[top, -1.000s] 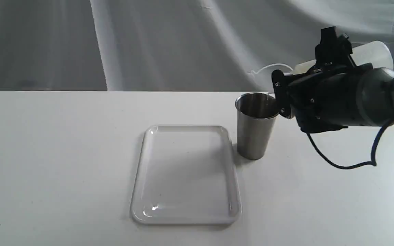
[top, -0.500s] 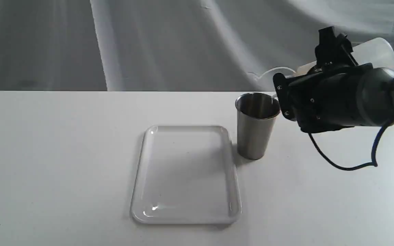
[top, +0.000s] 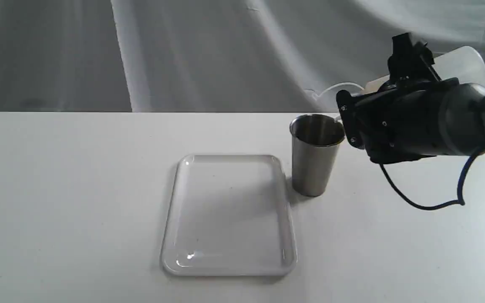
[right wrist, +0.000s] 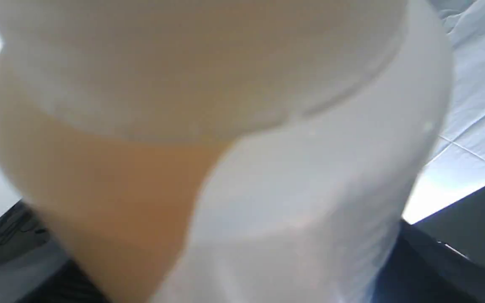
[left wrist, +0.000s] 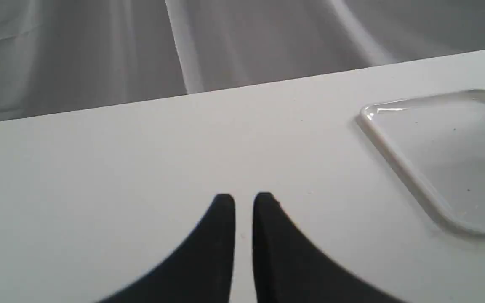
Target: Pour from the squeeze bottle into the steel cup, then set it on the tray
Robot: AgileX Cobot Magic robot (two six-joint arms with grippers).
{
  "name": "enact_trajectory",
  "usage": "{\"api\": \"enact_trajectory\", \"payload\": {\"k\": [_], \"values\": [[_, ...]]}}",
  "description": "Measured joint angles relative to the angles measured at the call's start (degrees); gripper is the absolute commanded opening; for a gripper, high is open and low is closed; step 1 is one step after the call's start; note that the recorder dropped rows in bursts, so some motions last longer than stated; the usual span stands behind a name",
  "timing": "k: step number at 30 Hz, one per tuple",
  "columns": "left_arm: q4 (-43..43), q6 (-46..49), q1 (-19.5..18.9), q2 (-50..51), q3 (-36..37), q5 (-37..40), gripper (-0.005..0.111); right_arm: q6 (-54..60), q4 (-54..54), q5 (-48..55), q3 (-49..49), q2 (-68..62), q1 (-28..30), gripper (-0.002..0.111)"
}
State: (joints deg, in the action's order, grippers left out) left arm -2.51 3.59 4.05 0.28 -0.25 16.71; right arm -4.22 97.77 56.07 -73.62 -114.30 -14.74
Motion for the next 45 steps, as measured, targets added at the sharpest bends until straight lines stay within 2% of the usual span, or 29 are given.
{"api": "enact_trajectory", "payload": {"k": [10,17,27,45], "values": [[0.00,0.00,0.00,0.00,0.00,0.00,0.008,-0.86,0.00,-2.08,0.00,0.00,0.00,0.036],[0.00,0.00,0.00,0.00,0.00,0.00,0.008,-8.77,0.00,-3.30,0.00,0.00,0.00,0.036],[0.00,0.00,0.00,0.00,0.00,0.00,0.008,-20.12,-5.94,-6.47,0.00,0.00,0.00,0.036],[0.00,0.00,0.00,0.00,0.00,0.00,0.008,-25.23,-14.63,-8.99,0.00,0.00,0.36,0.036]]}}
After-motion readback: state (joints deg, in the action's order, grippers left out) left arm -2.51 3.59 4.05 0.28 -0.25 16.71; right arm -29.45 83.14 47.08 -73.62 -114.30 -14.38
